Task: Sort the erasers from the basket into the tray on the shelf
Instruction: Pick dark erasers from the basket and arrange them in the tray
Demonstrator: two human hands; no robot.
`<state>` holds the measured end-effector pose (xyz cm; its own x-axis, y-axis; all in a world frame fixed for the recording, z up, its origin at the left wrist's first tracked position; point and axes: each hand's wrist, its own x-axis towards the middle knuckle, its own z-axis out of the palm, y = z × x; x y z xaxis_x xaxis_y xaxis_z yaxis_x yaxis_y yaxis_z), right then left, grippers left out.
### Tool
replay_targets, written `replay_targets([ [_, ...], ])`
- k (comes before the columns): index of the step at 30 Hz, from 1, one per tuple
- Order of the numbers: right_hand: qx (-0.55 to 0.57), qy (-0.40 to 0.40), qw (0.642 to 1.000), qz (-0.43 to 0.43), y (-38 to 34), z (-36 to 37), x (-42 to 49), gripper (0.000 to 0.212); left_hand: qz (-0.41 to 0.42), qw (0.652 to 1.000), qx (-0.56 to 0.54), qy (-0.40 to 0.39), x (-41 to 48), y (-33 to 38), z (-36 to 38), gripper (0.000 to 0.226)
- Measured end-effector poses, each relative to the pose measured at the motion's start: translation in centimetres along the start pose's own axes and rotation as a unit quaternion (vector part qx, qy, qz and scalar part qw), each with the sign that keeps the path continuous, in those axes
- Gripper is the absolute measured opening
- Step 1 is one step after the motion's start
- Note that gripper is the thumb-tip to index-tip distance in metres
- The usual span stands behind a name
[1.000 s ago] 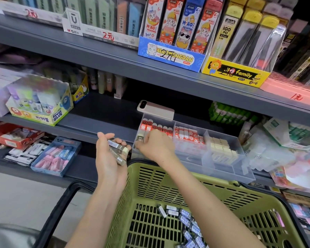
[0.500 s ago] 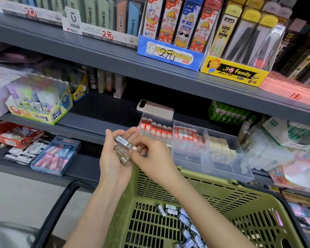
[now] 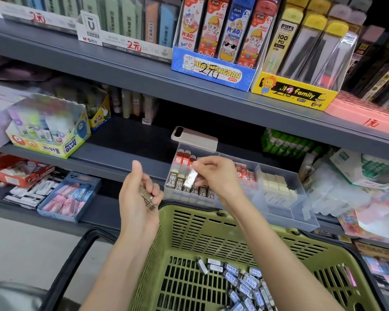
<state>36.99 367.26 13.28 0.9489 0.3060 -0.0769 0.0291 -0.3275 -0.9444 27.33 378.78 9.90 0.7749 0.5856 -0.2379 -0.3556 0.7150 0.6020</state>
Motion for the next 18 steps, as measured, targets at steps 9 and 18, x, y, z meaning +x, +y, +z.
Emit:
replay_targets([
  [9,-0.234,0.011,0.971,-0.050,0.6,3.1,0.3,0.024,0.008,0.996,-0.082,0.034,0.5,-0.2,0.1,0.015],
  [18,-0.250,0.029,0.967,-0.031,1.0,3.3,-0.7,0.029,0.050,0.998,-0.039,0.011,0.3,-0.2,0.4,0.012],
])
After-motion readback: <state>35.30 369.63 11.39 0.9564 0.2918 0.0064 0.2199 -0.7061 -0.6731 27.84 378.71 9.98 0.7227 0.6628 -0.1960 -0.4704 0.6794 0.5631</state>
